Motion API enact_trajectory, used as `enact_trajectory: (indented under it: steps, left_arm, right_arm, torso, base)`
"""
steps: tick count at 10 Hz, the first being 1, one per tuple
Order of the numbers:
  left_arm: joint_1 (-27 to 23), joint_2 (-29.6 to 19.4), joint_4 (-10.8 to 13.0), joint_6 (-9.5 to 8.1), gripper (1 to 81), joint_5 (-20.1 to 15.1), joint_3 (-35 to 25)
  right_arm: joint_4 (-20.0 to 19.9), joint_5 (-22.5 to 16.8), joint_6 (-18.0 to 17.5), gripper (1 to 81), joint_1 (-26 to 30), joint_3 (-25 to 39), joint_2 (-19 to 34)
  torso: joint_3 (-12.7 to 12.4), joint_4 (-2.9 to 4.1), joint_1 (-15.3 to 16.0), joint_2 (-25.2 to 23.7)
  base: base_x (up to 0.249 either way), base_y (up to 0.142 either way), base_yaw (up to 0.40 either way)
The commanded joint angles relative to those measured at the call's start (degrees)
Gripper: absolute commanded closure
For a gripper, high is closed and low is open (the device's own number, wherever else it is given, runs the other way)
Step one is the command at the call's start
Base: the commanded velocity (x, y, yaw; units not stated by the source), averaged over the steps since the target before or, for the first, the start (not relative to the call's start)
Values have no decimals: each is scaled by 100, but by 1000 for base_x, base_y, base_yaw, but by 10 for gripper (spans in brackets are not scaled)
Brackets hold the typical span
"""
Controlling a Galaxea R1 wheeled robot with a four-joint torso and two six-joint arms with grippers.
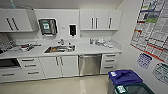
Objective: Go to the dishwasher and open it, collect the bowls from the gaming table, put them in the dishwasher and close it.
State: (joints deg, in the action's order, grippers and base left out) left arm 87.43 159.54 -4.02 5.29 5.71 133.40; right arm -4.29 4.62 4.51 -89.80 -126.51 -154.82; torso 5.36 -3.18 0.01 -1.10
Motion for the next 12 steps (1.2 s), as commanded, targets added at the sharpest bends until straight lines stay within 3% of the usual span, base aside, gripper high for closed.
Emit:
enact_trajectory:
  steps: [1,12]
  left_arm:
    - [-195,-123,60,16,10,-316,-68]
    - [-222,-159,60,16,10,-324,-68]
  right_arm:
    - [60,-348,24,10,203,93,54]
    - [60,-339,15,10,203,-118,-104]
  torso:
    - [0,0,0,-2]
    - [0,0,-1,-2]
  base:
    - [95,0,0]
    - [117,0,0]
